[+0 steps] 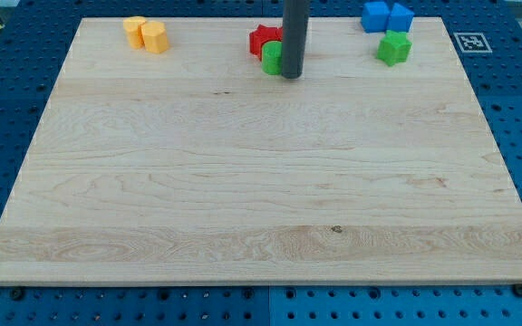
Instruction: Push the green star close to the green circle
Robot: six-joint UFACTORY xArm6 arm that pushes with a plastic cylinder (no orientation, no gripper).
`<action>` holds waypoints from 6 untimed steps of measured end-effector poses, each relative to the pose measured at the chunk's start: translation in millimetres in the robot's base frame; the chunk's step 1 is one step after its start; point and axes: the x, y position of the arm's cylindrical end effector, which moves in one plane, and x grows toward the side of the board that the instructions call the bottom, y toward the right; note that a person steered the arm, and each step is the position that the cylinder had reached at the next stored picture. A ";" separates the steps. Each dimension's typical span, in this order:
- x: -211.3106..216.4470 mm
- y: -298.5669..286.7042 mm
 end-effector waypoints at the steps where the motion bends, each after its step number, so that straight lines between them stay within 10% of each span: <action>1: 0.0 0.4; 6: -0.3 280.8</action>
